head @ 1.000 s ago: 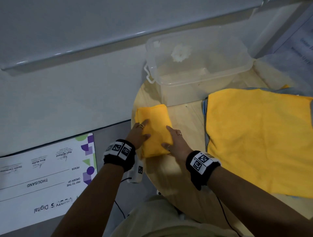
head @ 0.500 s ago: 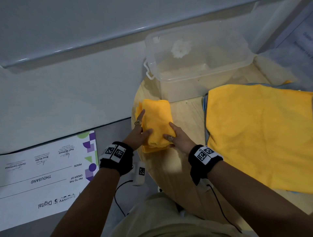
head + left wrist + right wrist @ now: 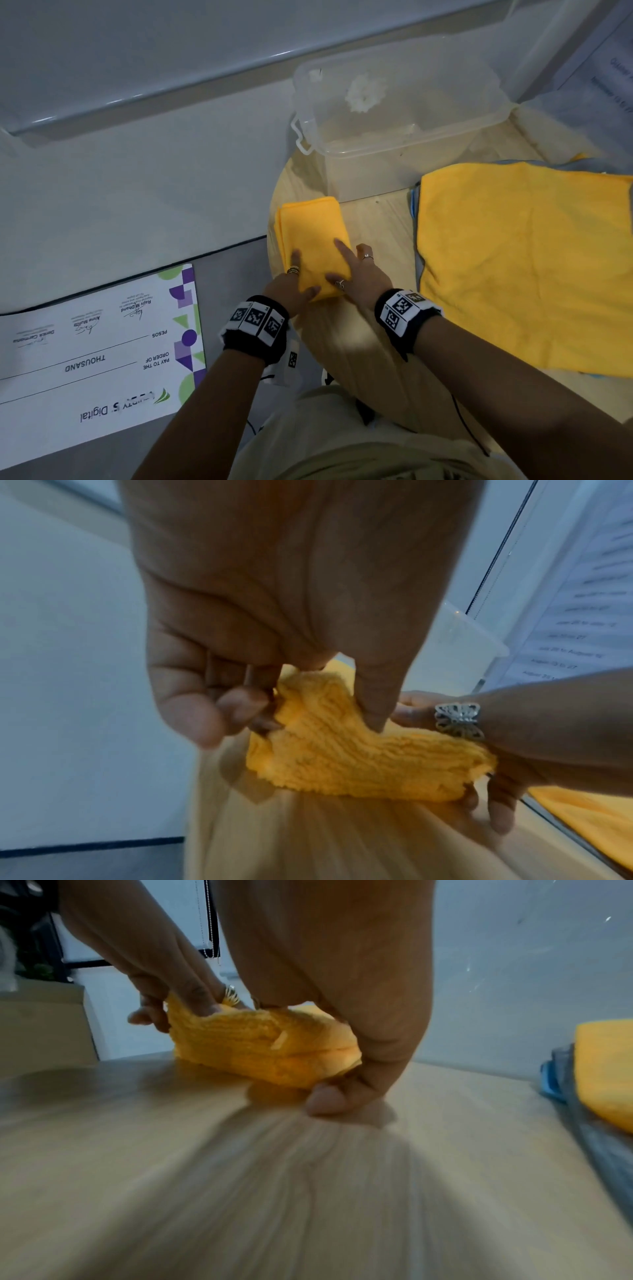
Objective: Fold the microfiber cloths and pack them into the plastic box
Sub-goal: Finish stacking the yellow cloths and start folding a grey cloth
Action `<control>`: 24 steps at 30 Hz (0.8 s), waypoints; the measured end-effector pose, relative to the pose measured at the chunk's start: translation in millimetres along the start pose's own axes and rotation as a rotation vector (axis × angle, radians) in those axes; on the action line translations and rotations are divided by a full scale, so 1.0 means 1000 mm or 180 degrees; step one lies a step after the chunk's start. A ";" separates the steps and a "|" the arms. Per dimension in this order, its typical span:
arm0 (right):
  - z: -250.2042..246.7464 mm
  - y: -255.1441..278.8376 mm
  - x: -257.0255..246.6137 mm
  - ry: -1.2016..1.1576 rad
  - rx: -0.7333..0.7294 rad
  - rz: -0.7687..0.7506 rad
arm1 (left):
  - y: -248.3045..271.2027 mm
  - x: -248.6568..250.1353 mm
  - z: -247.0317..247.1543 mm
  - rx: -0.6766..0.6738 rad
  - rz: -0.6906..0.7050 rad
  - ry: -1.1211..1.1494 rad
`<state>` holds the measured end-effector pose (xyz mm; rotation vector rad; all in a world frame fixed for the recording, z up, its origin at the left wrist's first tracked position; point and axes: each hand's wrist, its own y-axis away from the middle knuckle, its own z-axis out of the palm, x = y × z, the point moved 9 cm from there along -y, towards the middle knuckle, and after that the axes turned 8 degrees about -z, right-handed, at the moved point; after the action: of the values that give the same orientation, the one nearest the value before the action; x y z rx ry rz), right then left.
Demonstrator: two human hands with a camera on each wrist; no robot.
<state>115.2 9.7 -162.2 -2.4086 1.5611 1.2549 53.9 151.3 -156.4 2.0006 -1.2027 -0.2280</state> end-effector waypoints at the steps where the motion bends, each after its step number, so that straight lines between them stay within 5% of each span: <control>1: -0.004 0.000 0.004 -0.0003 0.0048 0.0044 | 0.000 -0.001 0.002 0.0006 -0.0065 0.0022; 5: -0.036 0.016 0.008 -0.0158 0.0360 -0.0089 | 0.013 -0.003 0.004 0.0067 -0.0430 0.0170; 7: -0.062 0.034 0.015 -0.0339 0.0570 -0.0192 | 0.030 0.000 -0.015 0.0555 -0.0702 -0.0148; 11: -0.121 0.075 0.044 -0.0082 0.1078 -0.0496 | 0.065 0.071 -0.045 0.1914 0.0216 -0.0250; 14: -0.169 0.110 0.093 0.0166 0.1808 -0.0145 | 0.060 0.137 -0.011 0.1487 0.0767 -0.0344; 17: -0.202 0.149 0.149 0.0478 0.2212 0.0867 | 0.063 0.209 0.034 0.1123 0.1333 -0.0838; 19: -0.204 0.173 0.179 0.0414 0.2170 0.1439 | 0.063 0.255 0.054 0.0987 0.1595 -0.1058; 24: -0.175 0.183 0.206 0.0330 0.1572 0.1513 | 0.035 0.376 0.021 0.1015 0.1863 -0.0932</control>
<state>118.9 -310.2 -99.4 -1.8827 2.2391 0.6555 221.7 -174.3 -62.2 1.8114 -2.0607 -0.0327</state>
